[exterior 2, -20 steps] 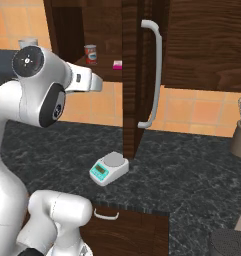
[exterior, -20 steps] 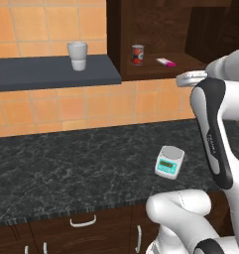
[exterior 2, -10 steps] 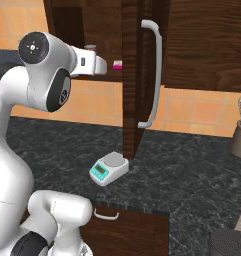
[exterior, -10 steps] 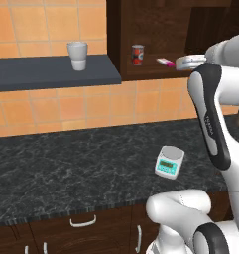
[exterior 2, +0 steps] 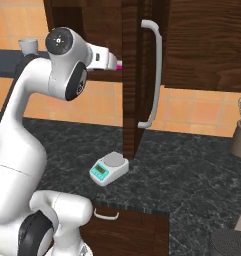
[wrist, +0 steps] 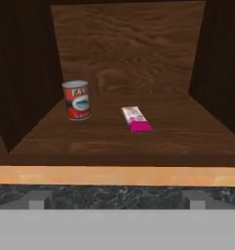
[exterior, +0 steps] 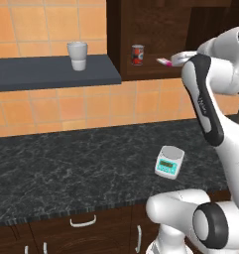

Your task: Pick the bar and place it on the digital scale for weighing, and close the cabinet.

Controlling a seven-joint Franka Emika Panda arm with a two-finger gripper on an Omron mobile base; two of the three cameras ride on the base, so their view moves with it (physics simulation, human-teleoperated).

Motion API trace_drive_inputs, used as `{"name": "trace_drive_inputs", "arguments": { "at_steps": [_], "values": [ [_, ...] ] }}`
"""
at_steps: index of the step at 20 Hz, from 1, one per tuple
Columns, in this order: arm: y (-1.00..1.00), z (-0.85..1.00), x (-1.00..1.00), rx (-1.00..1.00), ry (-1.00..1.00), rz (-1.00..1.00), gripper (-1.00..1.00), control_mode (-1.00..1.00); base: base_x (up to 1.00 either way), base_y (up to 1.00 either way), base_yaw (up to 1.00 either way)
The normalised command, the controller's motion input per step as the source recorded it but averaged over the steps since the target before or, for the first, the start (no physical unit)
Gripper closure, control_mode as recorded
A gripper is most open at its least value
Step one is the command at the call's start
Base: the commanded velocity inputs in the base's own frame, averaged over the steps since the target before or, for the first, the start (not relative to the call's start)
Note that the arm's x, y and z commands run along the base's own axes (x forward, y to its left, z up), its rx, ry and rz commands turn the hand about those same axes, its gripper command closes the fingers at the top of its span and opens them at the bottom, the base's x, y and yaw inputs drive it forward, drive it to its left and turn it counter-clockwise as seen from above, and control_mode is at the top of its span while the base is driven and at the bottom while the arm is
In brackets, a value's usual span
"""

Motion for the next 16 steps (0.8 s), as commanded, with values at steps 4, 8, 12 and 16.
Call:
{"name": "trace_drive_inputs", "arguments": {
  "at_steps": [4,8,12,16],
  "values": [
    [-0.01,-0.24,0.79,0.00,0.07,0.01,-1.00,-1.00,0.00,0.00,0.00],
    [-0.02,-0.05,0.67,0.00,0.05,0.00,-1.00,-1.00,0.00,0.00,0.00],
    [-0.09,-0.01,0.52,0.00,0.02,0.01,-1.00,-1.00,0.00,0.00,0.00],
    [-0.16,-0.09,0.49,0.00,0.02,0.05,-1.00,-1.00,0.00,0.00,0.00]
  ]
}}
